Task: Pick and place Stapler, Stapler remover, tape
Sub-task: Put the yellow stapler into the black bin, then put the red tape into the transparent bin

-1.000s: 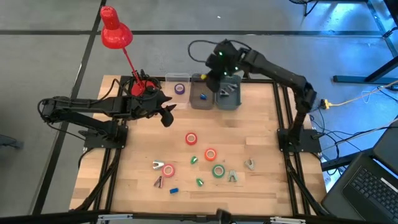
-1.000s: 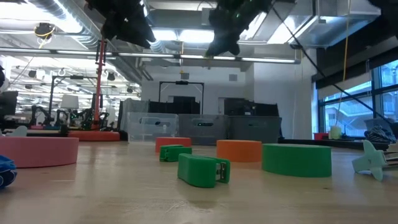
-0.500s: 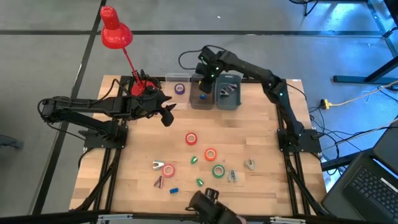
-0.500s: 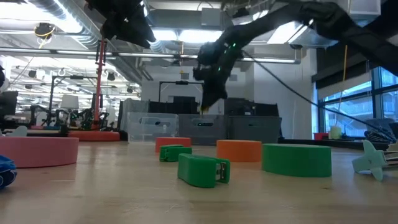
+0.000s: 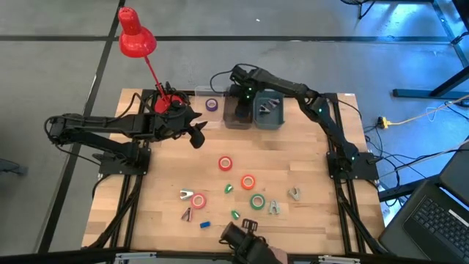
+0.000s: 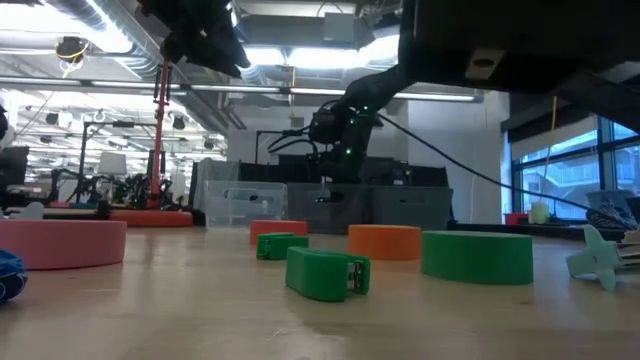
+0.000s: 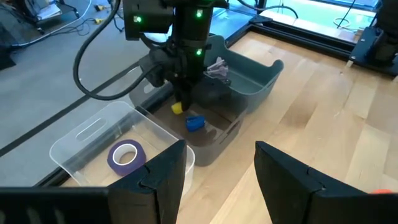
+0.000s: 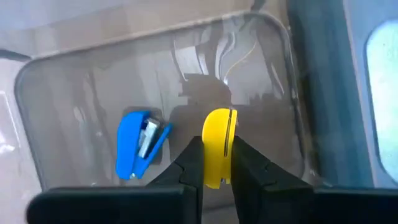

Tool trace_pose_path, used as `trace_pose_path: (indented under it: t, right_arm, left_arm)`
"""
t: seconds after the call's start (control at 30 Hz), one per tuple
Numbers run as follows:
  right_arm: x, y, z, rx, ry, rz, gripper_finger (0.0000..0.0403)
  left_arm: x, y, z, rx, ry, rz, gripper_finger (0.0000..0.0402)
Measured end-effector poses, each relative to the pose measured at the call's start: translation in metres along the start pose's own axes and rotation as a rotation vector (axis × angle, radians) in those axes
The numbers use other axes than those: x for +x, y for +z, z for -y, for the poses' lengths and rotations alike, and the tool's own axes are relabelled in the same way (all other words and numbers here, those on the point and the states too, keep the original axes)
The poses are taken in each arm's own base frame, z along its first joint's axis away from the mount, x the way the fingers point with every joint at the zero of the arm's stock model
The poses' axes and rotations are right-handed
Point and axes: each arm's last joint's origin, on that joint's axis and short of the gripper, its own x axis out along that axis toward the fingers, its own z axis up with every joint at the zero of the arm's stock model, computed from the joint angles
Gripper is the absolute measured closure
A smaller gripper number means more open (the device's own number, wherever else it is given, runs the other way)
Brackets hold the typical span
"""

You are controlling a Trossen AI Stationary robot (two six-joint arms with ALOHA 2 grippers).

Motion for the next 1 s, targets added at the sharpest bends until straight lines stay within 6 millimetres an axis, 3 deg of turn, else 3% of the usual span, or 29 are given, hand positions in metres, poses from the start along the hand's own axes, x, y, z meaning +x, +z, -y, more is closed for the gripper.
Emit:
trace_pose_path:
  t: [0.1, 0.33, 0.47, 0.63, 0.83, 1.0]
  right_arm:
    - [0.0, 0.0, 0.0, 0.014, -0.002, -0.002, 0.0346]
    - [-0.002, 0.0, 0.0, 0.023, -0.002, -0.002, 0.0195]
    - [-0.015, 0.008, 0.002, 0.061, -0.036, 0.031, 0.0148]
    - [-0.065, 0.02, -0.003, 0.055, -0.051, 0.079, 0.0143]
    - [-0.147, -0.003, -0.037, 0.096, -0.023, 0.109, 0.0168]
    - [-0.202, -0.028, -0.077, 0.177, 0.008, 0.102, 0.0187]
  left_arm:
    - [0.0, 0.0, 0.0, 0.0, 0.0, 0.0, 0.0222]
    - [0.0, 0.0, 0.0, 0.006, 0.002, -0.001, 0.0222]
    - [0.0, 0.0, 0.0, 0.008, 0.002, -0.001, 0.0222]
    - [0.0, 0.0, 0.0, 0.01, 0.002, -0.004, 0.0222]
    - [0.0, -0.001, 0.0, 0.014, 0.004, -0.011, 0.0222]
    - [0.0, -0.002, -0.001, 0.019, 0.007, -0.018, 0.0222]
